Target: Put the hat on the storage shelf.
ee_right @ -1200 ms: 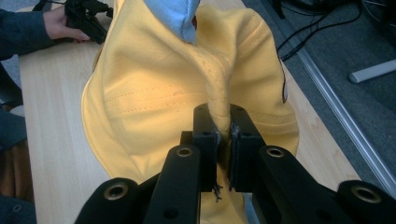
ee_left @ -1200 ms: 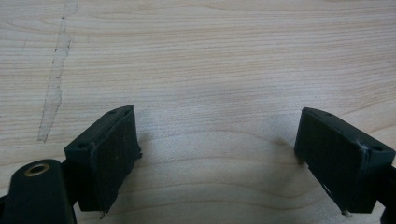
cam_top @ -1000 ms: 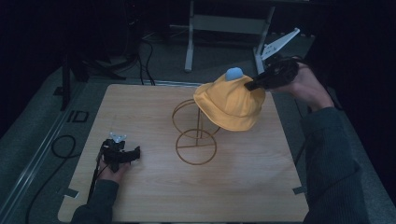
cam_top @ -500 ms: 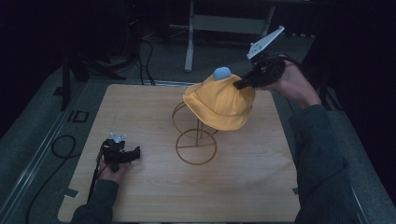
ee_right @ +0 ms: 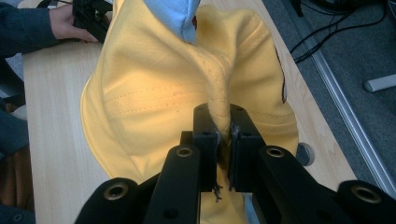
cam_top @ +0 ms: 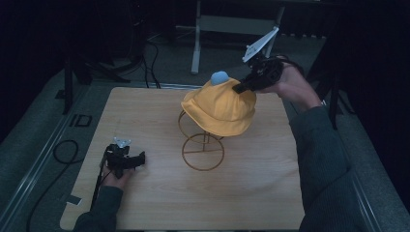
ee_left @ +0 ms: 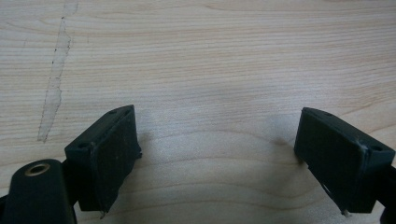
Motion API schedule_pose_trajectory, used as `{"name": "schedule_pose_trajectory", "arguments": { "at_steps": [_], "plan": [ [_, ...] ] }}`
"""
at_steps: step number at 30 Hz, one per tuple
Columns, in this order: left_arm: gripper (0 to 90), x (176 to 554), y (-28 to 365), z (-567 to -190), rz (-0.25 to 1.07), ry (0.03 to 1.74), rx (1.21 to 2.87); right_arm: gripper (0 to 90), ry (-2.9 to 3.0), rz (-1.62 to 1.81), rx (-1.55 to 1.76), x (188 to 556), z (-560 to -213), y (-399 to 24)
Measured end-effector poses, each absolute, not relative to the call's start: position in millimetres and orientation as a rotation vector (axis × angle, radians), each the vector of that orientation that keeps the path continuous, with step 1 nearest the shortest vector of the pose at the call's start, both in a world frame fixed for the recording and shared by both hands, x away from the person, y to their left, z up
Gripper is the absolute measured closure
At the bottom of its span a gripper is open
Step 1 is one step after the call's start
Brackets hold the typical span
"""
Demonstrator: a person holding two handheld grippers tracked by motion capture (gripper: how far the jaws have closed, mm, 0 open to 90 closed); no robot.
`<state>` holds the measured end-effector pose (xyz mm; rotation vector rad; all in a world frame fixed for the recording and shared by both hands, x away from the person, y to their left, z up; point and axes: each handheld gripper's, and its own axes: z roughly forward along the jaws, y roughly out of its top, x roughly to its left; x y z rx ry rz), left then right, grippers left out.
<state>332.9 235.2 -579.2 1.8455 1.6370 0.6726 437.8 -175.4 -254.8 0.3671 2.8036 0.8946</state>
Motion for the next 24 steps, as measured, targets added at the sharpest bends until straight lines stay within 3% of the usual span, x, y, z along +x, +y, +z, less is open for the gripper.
{"name": "schedule_pose_trajectory", "arguments": {
  "at_steps": [24],
  "plan": [
    [13.7, 333, 235, -579, 0.672, 1.637, 1.847, 83.5, 2.851, 0.842, 0.279, 434, -263, -134]
  ]
}}
